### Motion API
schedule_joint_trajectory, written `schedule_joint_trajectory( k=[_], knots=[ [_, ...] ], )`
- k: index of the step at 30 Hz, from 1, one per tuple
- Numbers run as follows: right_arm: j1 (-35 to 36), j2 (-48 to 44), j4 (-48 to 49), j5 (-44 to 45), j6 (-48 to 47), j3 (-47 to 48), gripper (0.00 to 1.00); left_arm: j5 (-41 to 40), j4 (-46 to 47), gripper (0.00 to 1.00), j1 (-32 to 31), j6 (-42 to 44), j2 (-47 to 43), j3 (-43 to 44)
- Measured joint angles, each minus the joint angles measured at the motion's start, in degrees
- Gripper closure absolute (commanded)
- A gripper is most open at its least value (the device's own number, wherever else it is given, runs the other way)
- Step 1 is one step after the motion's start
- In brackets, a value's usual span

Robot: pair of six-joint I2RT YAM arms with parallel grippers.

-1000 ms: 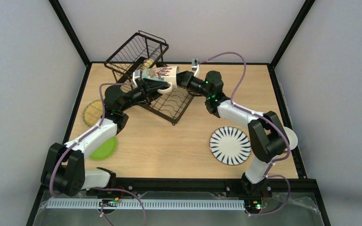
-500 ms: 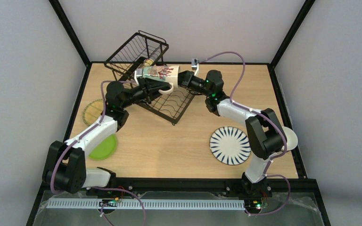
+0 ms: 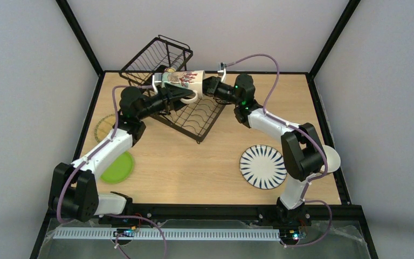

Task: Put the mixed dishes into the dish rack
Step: Pass from the right arm to the left

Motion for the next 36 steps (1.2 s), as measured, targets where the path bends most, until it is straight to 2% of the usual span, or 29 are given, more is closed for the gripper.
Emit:
schedule_joint_trajectory(
  k=[6,8,10,14,20,28,29,31,36],
  knots=[
    [-0.28,0.04,-0.44,-0.44,0.15,0.04,1.0,0.07,-1.25,0.03,-0.31,0.04,0.17,1.01],
    [-0.31,0.04,-0.44,-0.55,0.15,0.04,1.0,0.04,-1.33,0.06,-0.33,0.0,0.17,1.01],
    [-0.33,0.04,-0.5,-0.57,0.15,-0.02,1.0,-0.11,-1.57,0.18,-0.33,-0.09,0.15,1.01],
    [-0.33,-0.02,-0.39,-0.48,0.0,-0.85,1.0,-0.7,-2.12,0.6,-0.63,-1.01,-0.31,0.98],
    [-0.33,-1.22,1.73,-0.61,-2.25,-3.87,1.0,-0.81,-4.61,0.97,-1.77,-5.01,-1.64,0.07],
    [-0.26,-3.17,1.55,-0.57,-2.86,-6.01,1.0,-1.81,-6.47,0.98,-2.84,-4.28,-3.23,-0.42],
    [-0.22,-3.39,1.44,-0.63,-3.04,-6.01,0.98,-2.12,-6.99,0.98,-2.95,-3.89,-3.61,-0.42],
    [-0.09,-3.78,1.22,-0.74,-3.43,-6.03,0.89,-2.67,-7.93,0.98,-2.97,-3.21,-4.39,-0.42],
    [0.31,-4.83,0.26,-1.05,-4.17,-6.16,0.58,-3.85,-10.29,0.98,-3.45,-0.09,-6.25,-0.42]
  ],
)
